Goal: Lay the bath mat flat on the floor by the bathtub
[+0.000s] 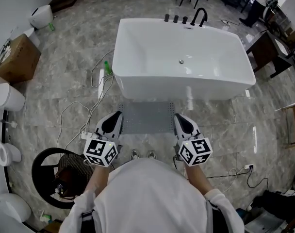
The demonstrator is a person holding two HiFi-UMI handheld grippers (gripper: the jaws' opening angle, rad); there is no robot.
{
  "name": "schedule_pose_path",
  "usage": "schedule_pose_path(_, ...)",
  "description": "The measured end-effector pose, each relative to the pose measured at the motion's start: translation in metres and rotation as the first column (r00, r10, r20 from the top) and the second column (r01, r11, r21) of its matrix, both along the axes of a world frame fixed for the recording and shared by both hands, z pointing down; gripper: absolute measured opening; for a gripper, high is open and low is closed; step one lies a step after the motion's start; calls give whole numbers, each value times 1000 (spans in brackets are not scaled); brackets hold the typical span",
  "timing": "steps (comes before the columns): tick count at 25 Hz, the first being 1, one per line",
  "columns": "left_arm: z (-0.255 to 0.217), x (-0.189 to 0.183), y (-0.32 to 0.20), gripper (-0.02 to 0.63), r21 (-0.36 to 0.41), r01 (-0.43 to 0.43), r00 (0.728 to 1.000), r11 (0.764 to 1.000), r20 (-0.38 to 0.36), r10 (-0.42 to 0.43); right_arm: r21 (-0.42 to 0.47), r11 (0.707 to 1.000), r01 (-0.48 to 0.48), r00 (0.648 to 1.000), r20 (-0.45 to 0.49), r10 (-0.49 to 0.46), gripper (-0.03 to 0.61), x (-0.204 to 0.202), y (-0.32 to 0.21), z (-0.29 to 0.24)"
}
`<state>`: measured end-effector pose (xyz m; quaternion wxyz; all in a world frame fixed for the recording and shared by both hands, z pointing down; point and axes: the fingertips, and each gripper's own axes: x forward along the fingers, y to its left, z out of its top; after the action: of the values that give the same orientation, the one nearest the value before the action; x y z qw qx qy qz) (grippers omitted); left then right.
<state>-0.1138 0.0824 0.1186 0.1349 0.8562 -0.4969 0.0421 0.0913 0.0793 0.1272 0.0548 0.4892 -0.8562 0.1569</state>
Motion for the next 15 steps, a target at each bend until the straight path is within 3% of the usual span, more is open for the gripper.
schedule_pose_path(15, 5, 1, 4, 41, -22, 5, 1000, 1000, -11, -5, 1, 1000, -18, 999, -41, 18, 29, 3, 10, -1)
